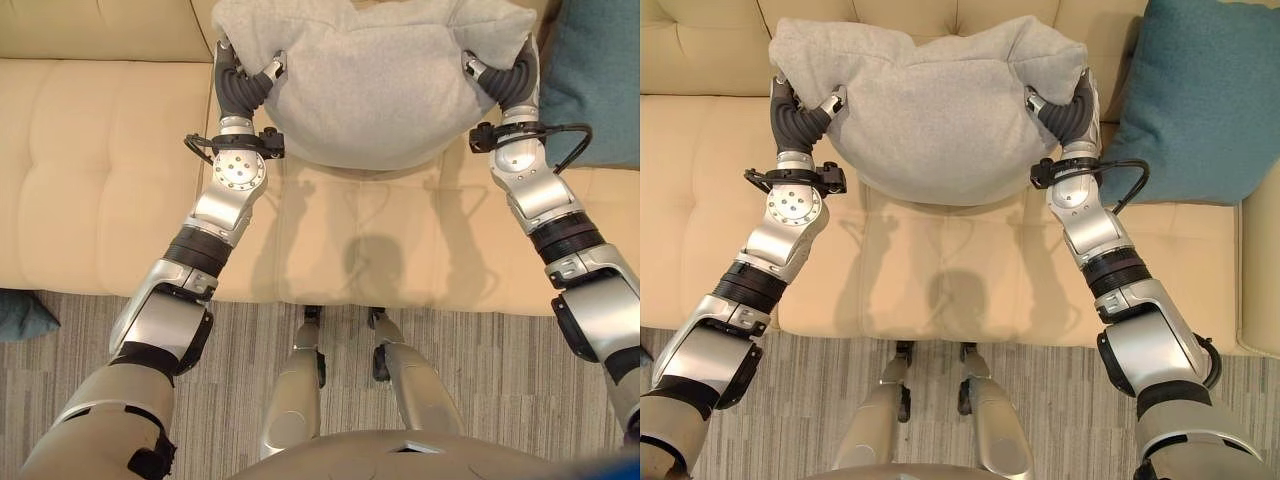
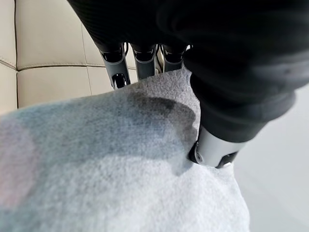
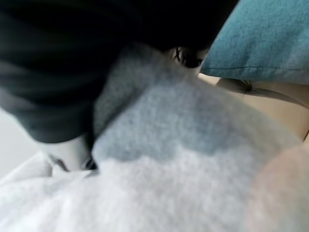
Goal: Pick up all the scattered cushions and arrange them neatly on the sofa.
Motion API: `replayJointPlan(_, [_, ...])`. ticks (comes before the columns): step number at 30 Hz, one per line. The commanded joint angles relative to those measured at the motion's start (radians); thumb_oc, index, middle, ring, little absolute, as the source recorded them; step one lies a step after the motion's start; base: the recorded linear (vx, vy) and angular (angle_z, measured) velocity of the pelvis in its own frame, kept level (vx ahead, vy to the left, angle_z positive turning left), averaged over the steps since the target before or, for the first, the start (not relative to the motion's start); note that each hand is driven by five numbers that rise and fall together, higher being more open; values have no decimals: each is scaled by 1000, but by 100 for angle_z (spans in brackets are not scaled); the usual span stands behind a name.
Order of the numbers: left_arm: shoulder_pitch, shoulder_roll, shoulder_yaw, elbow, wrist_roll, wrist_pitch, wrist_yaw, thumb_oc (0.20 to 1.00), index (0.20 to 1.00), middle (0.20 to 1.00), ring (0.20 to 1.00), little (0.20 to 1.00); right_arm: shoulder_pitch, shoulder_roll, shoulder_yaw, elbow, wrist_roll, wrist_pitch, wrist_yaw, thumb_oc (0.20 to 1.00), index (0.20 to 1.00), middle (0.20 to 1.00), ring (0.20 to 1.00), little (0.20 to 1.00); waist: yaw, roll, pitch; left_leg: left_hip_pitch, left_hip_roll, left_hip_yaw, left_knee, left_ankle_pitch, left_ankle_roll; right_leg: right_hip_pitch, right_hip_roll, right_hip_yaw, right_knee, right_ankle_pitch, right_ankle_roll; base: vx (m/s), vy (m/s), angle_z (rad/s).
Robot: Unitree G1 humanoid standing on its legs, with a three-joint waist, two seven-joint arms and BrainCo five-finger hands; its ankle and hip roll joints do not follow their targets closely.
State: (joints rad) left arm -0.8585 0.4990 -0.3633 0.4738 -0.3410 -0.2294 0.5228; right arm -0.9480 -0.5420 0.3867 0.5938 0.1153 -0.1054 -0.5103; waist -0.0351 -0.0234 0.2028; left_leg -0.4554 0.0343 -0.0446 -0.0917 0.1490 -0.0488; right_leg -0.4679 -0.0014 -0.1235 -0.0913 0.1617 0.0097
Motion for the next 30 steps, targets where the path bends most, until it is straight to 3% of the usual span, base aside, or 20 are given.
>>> replayJointPlan(1, [-117,22,-65,-10,32,-89,-24,200,200,200,200,200,-80,6,46,20,-16,-60,6,200,200,200,200,200,13,-50,-99,11,2,25,4,-56,-55,25,-66,55,4,-74,145,2,-14,5])
replayJointPlan(2, [-117,22,-65,-10,32,-89,-24,200,200,200,200,200,-80,6,46,20,-16,-60,6,200,200,200,200,200,13,-50,-99,11,2,25,4,-56,-55,25,-66,55,4,-74,145,1,-13,4])
replayJointPlan(3, [-136,34,-74,27,37,-79,-23,1000,1000,1000,1000,1000,-95,-5,59,58,-33,-45,-2,583,583,583,583,583,12,-52,-104,9,2,26,4,-56,-55,21,-67,52,4,-71,146,0,0,0])
replayJointPlan(4, [-153,44,-80,51,42,-76,-20,1000,1000,1000,1000,1000,-111,-15,67,79,-41,-37,-6,1000,1000,1000,1000,1000,10,-53,-104,9,3,26,4,-56,-56,21,-67,53,4,-71,146,0,0,0])
replayJointPlan(6, [-230,100,-96,188,4,-64,-28,1000,1000,1000,1000,1000,-190,-80,127,186,-80,6,-16,1000,1000,1000,1000,1000,9,-56,-105,15,5,28,4,-58,-58,25,-66,52,4,-70,149,0,0,0])
replayJointPlan(9, [-251,158,-92,221,7,-49,-25,1000,1000,1000,1000,1000,-206,-113,139,224,-96,37,-17,1000,1000,1000,1000,1000,10,-54,-102,16,5,26,4,-58,-57,26,-66,51,4,-68,150,0,0,0])
replayJointPlan(16, [-277,248,-84,363,37,-2,-31,1000,1000,1000,1000,1000,-213,-180,127,333,-112,81,-30,1000,1000,1000,1000,1000,-2,-57,-121,14,5,27,4,-54,-56,22,-67,47,4,-62,151,11,3,2])
replayJointPlan(20, [-247,270,-65,333,55,4,-30,1000,1000,1000,1000,1000,-169,-191,72,316,-94,85,-44,1000,1000,1000,1000,1000,-6,-59,-133,19,6,29,4,-58,-55,27,-67,48,4,-65,151,10,2,0])
replayJointPlan(22, [-132,282,-2,192,83,-4,-40,1000,1000,1000,1000,1000,-52,-194,-18,217,-90,76,-43,1000,1000,1000,1000,1000,-8,-59,-138,36,8,32,4,-67,-53,43,-67,47,4,-72,149,56,18,-1])
replayJointPlan(25, [162,231,117,-10,107,-16,-86,1000,1000,1000,1000,1000,224,-171,-156,2,-151,57,-12,1000,1000,1000,1000,1000,-14,-66,-153,88,11,39,4,-87,-49,95,-70,49,4,-87,145,85,9,-2])
replayJointPlan(30, [470,199,214,-165,200,12,-170,1000,1000,1000,1000,1000,516,-101,-261,-173,-233,38,68,1000,1000,1000,1000,1000,-19,-71,-161,173,14,54,4,-111,-41,174,-69,48,4,-104,144,86,15,-6])
